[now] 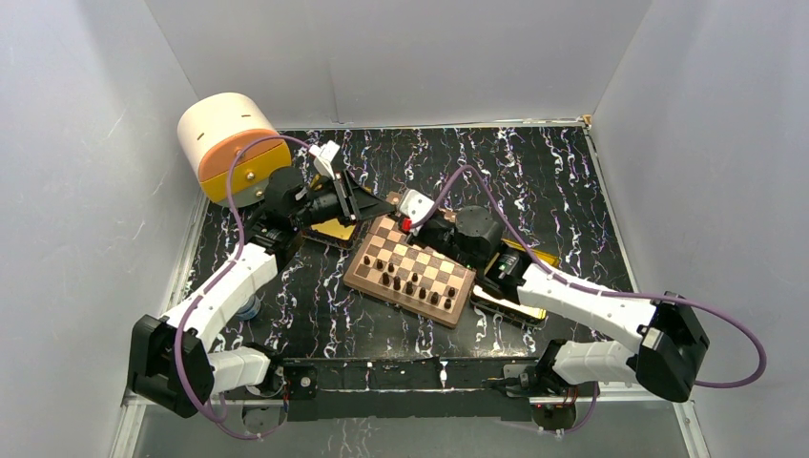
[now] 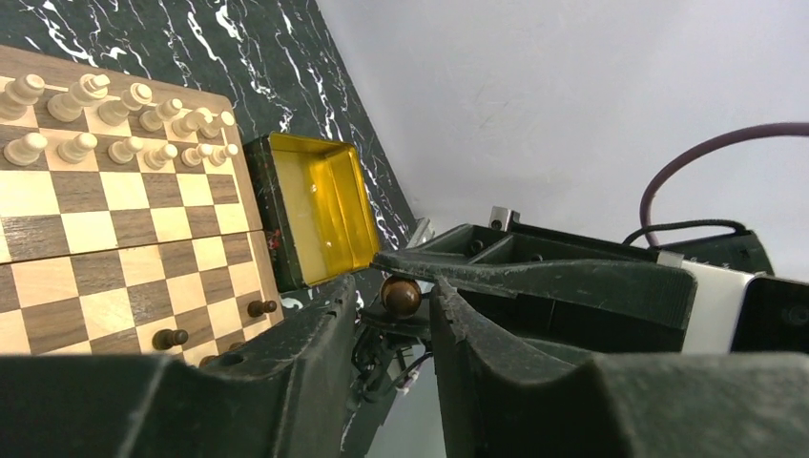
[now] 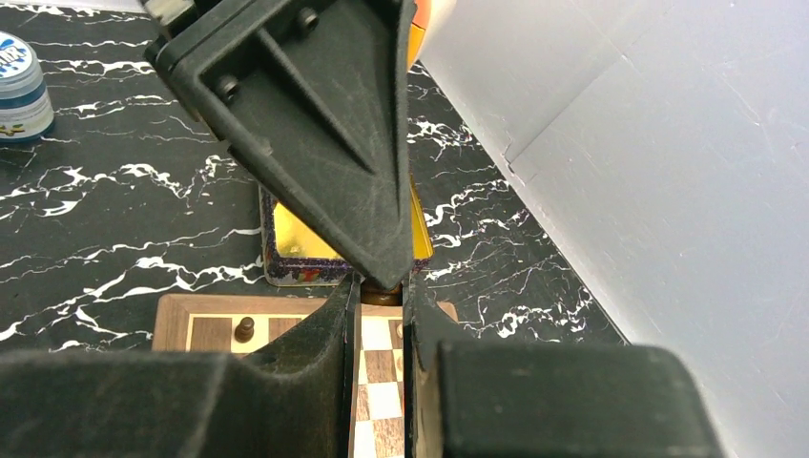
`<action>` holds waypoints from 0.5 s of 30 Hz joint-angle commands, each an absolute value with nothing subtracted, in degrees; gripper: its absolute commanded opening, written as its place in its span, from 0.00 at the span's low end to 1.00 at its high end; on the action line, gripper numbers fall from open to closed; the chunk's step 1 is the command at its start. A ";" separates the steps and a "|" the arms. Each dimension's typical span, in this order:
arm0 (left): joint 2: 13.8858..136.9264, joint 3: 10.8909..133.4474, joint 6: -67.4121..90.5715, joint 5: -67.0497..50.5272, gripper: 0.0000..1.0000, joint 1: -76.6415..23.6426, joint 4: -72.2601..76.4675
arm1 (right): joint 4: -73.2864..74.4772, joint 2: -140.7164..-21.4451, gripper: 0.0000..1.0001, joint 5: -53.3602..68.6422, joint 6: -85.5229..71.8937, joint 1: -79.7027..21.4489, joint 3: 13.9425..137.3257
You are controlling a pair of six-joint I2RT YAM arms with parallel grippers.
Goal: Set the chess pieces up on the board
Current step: Place the chess piece on the chessboard.
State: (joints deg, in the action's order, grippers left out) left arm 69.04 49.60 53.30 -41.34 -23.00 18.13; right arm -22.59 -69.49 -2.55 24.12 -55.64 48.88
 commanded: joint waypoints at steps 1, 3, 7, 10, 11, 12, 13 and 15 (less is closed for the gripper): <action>68.03 53.40 51.85 -40.66 0.35 -23.12 15.48 | -27.19 -65.86 0.00 -1.11 24.58 -55.94 47.25; 68.24 53.64 52.15 -40.48 0.36 -23.20 15.55 | -27.16 -65.21 0.00 -0.86 24.29 -55.97 46.74; 69.34 53.79 53.91 -41.56 0.34 -23.15 16.32 | -27.15 -64.66 0.00 -0.46 24.04 -55.99 46.25; 69.86 53.47 55.74 -43.08 0.28 -23.17 18.59 | -27.24 -64.55 0.00 -0.58 23.69 -55.97 46.27; 69.87 53.38 55.90 -43.47 0.27 -23.13 18.92 | -27.37 -64.64 0.00 -0.73 23.59 -55.98 46.36; 69.81 53.45 55.79 -43.68 0.26 -23.15 18.86 | -27.34 -64.71 0.00 -0.83 23.48 -55.99 46.44; 69.79 53.56 55.54 -44.00 0.26 -23.14 18.51 | -27.32 -64.75 0.00 -0.87 23.40 -55.94 46.45; 69.91 54.10 54.27 -45.03 0.26 -23.18 17.13 | -27.37 -64.77 0.00 -0.88 23.23 -55.97 46.49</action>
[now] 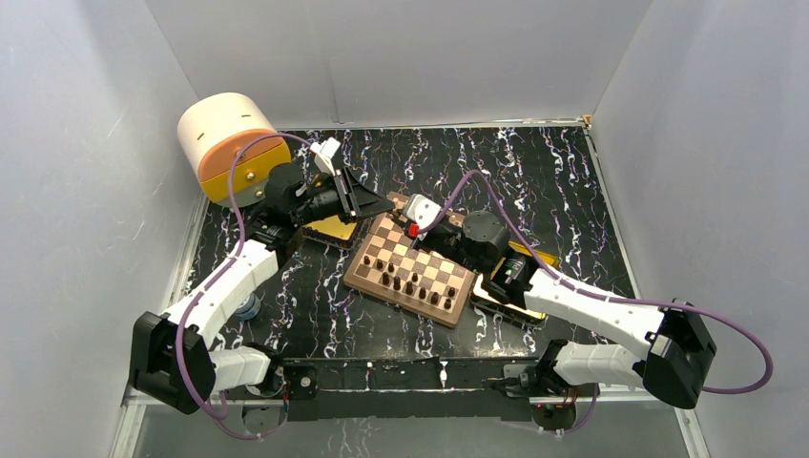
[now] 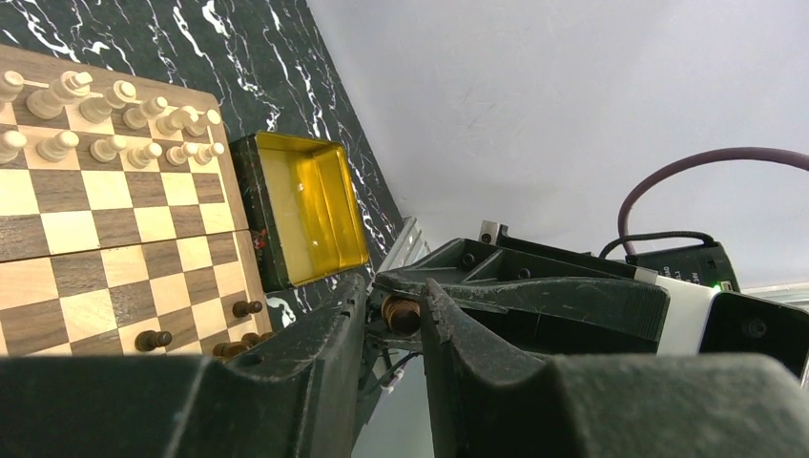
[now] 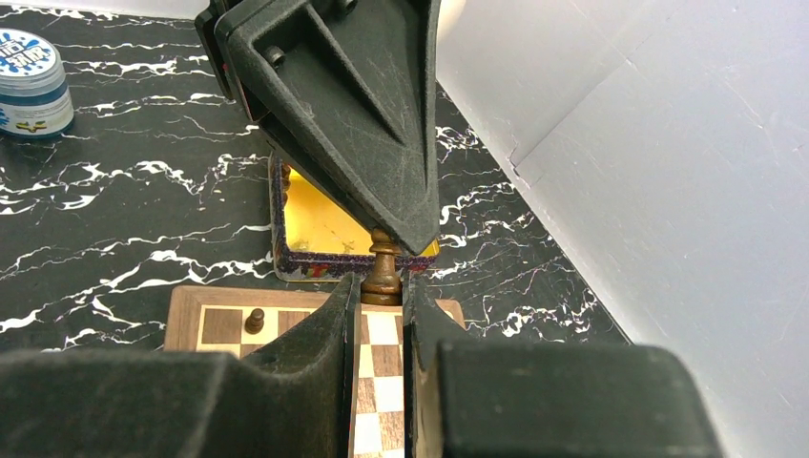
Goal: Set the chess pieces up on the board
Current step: Place the chess piece on the chessboard.
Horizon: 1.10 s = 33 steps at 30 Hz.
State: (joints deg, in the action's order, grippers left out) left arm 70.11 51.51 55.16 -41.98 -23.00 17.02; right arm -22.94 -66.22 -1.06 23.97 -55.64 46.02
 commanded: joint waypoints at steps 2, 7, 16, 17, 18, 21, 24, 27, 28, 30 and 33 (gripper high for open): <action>70.04 54.65 53.57 -45.69 0.25 -23.19 15.84 | -27.31 -64.78 0.00 -1.11 23.08 -55.91 46.49; 70.36 54.97 53.09 -46.83 0.27 -23.14 14.85 | -27.20 -65.06 0.00 -1.36 22.79 -55.97 46.50; 70.14 55.14 52.36 -47.20 0.04 -23.20 15.17 | -26.92 -65.51 0.00 -1.65 22.62 -55.98 46.58; 70.20 55.36 51.69 -47.20 0.02 -23.13 14.44 | -26.73 -65.60 0.01 -1.80 22.45 -55.97 46.58; 70.22 55.70 50.65 -47.09 0.00 -23.16 13.51 | -26.60 -65.65 0.05 -1.98 22.19 -55.96 46.58; 70.06 57.22 45.48 -44.72 0.00 -23.25 9.09 | -24.99 -65.28 0.28 -2.40 20.61 -55.95 46.43; 69.87 58.81 38.61 -40.29 0.00 -23.21 4.36 | -21.92 -63.29 0.58 -2.51 17.87 -55.91 45.62; 70.19 59.89 33.78 -36.93 0.00 -23.27 1.65 | -17.62 -59.90 0.78 -3.30 14.14 -55.95 44.12; 70.36 60.12 32.50 -35.67 0.00 -23.40 1.13 | -16.22 -58.61 0.83 -3.86 12.51 -55.96 43.53; 70.84 60.85 29.91 -32.91 0.00 -23.87 -0.62 | -12.87 -55.89 0.89 -5.56 8.06 -55.92 42.65; 72.00 62.28 24.94 -27.91 0.00 -25.97 -4.22 | -8.63 -52.12 0.98 -9.77 1.47 -55.92 41.11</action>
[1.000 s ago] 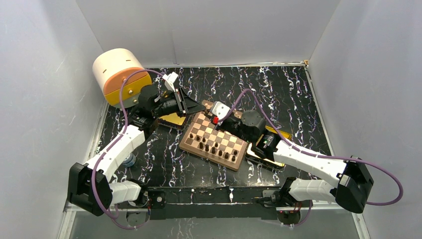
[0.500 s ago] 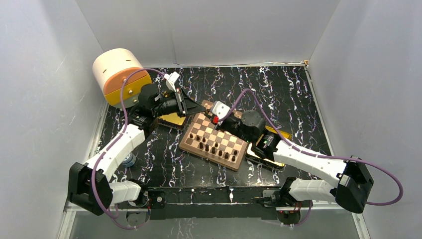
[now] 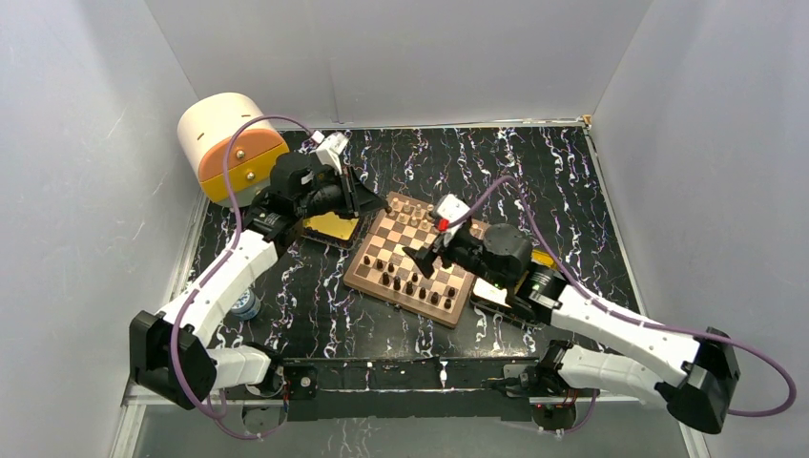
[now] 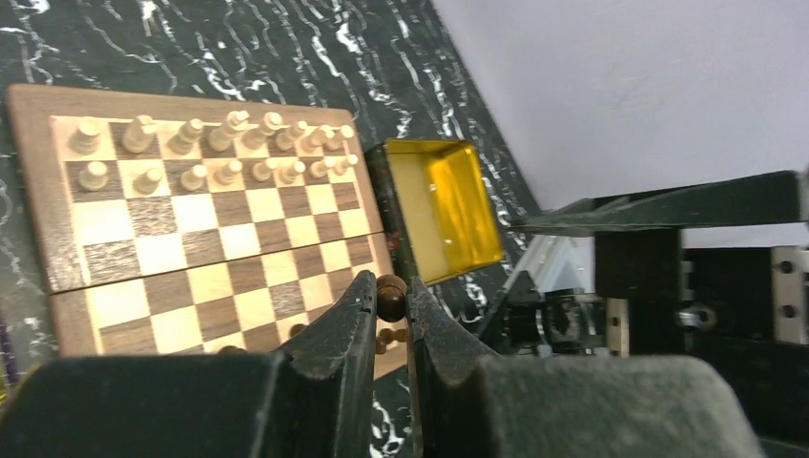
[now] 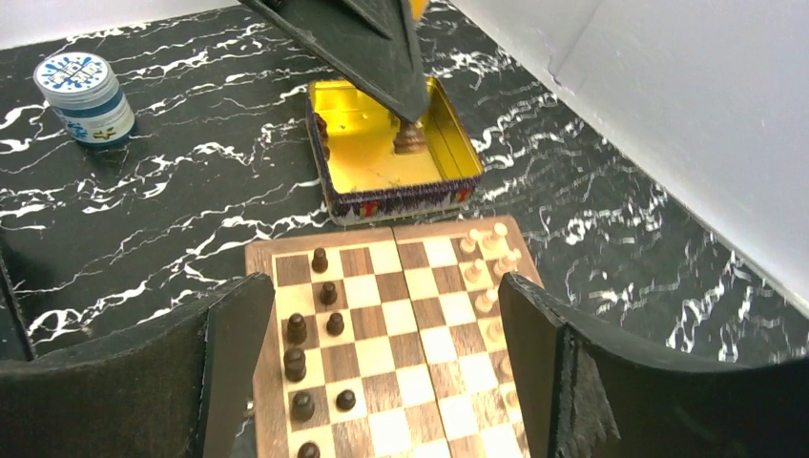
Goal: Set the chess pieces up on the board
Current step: Place the chess piece on the chessboard.
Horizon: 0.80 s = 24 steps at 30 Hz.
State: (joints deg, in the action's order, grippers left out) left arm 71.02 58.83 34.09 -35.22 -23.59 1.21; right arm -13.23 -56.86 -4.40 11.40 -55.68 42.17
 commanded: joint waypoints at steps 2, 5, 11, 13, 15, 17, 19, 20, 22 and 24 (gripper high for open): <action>72.96 63.09 22.04 -24.24 0.00 -28.04 -5.81 | -5.84 -50.15 0.99 -12.66 -4.29 -55.96 40.86; 74.46 63.45 17.40 -16.76 0.00 -31.82 -7.67 | 2.15 -49.12 0.99 -17.21 -11.04 -55.98 42.17; 78.05 62.43 12.12 -6.53 0.00 -39.48 -8.28 | 14.15 -50.74 0.99 -25.84 -16.96 -55.89 44.92; 79.06 61.84 12.31 -4.32 0.00 -41.26 -8.00 | 15.84 -50.45 0.99 -27.45 -18.53 -55.73 45.08; 80.09 61.30 12.39 -2.79 0.00 -43.16 -7.96 | 16.54 -49.30 0.99 -28.77 -20.10 -55.66 44.66; 81.10 60.69 12.39 -1.44 0.00 -45.16 -7.98 | 16.35 -47.45 0.99 -29.80 -21.08 -55.72 43.92; 82.09 60.09 12.75 -0.81 0.00 -46.50 -7.83 | 15.90 -44.91 0.99 -30.78 -21.52 -55.66 43.01; 82.43 59.56 13.18 0.13 0.00 -46.91 -7.83 | 15.81 -43.84 0.99 -31.21 -21.62 -55.65 42.71; 83.00 58.68 13.58 1.83 0.00 -47.34 -7.82 | 15.91 -41.81 0.99 -32.27 -21.81 -55.67 42.31; 83.56 57.98 13.90 2.10 0.00 -47.54 -7.78 | 16.29 -39.93 0.99 -33.40 -22.04 -55.61 42.12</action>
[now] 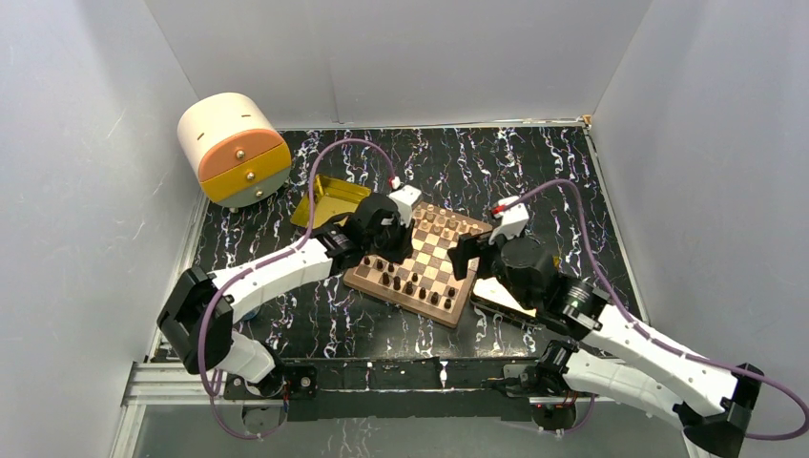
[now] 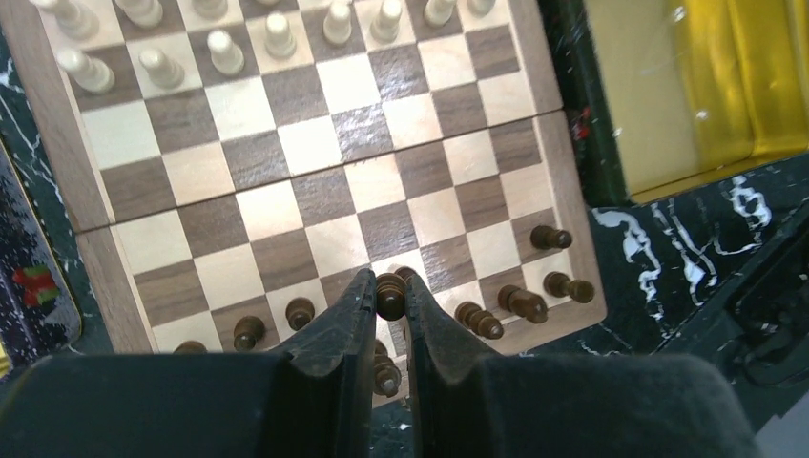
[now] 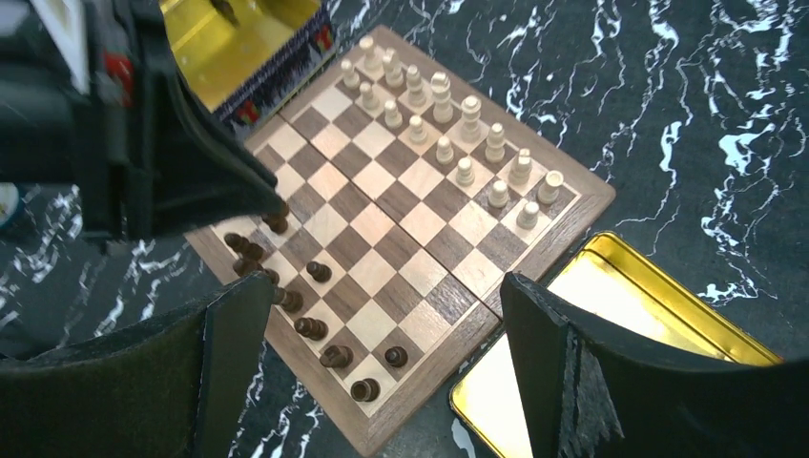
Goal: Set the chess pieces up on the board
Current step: Place the chess piece on the chessboard.
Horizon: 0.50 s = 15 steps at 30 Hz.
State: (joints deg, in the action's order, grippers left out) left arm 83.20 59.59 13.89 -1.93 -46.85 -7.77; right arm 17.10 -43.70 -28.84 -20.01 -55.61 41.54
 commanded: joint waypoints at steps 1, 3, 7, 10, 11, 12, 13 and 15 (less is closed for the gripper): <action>83.84 57.55 14.03 2.10 0.00 -47.64 -7.68 | 16.43 -39.07 0.99 -33.77 -22.13 -55.64 42.04; 84.71 56.80 14.50 1.89 0.00 -47.73 -7.39 | 16.60 -37.51 0.99 -34.26 -22.14 -55.65 41.78; 86.73 55.56 15.17 1.54 0.00 -47.95 -6.38 | 16.55 -36.00 0.99 -35.07 -22.27 -55.68 41.49; 87.41 54.87 15.38 1.55 0.00 -48.23 -5.23 | 16.72 -35.94 0.99 -35.39 -22.28 -55.68 41.70; 87.63 54.58 15.34 1.62 0.00 -48.25 -4.86 | 16.72 -35.99 0.99 -35.49 -22.25 -55.64 41.74; 87.81 54.36 15.30 1.70 0.00 -48.30 -4.66 | 16.78 -36.02 0.99 -35.66 -22.28 -55.65 41.81; 87.95 54.20 15.22 1.77 0.00 -48.26 -4.52 | 16.74 -36.15 0.99 -35.71 -22.23 -55.64 41.83; 88.28 53.77 15.23 1.78 0.00 -48.25 -4.20 | 16.74 -36.19 0.99 -35.91 -22.15 -55.66 41.92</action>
State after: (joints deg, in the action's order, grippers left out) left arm 88.07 54.35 15.07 0.69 -47.88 -6.22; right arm 17.65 -36.71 -33.87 -21.74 -55.61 41.45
